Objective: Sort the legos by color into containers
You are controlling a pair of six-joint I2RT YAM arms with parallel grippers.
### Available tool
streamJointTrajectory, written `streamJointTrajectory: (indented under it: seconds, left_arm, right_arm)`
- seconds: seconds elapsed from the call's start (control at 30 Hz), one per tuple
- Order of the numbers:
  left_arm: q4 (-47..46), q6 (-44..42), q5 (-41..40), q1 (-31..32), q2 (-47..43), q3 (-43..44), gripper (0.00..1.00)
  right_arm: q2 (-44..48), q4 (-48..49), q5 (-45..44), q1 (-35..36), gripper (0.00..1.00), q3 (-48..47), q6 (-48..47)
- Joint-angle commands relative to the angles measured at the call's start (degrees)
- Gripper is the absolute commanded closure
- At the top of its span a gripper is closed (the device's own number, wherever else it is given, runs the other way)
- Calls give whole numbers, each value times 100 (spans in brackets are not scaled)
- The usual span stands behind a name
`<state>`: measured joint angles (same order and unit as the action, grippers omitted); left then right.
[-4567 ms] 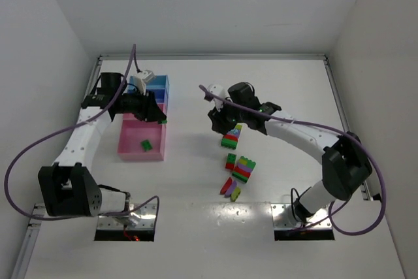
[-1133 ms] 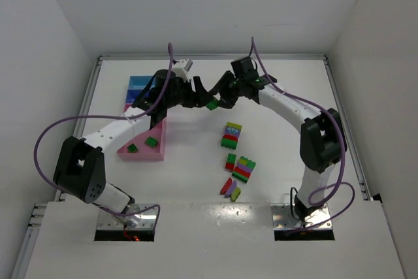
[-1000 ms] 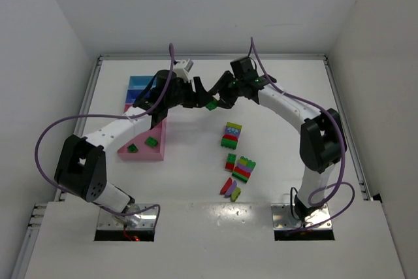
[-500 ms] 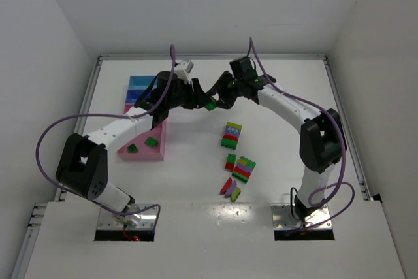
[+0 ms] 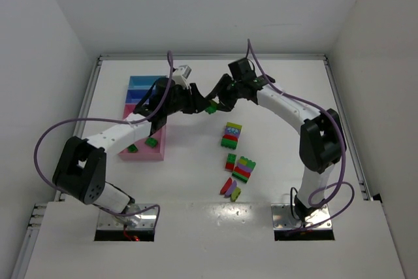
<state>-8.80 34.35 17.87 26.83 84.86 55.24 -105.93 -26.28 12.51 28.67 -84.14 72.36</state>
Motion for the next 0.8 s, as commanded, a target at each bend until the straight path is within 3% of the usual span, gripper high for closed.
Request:
streamJointTrajectory:
  seconds: [0.0, 0.77]
  left_arm:
    - [352, -112, 33, 50, -329, -329, 74]
    - [748, -394, 33, 103, -963, -839, 76]
  right_arm:
    - [301, 273, -311, -186, 100, -314, 33]
    - [301, 493, -1330, -353, 100, -41, -653]
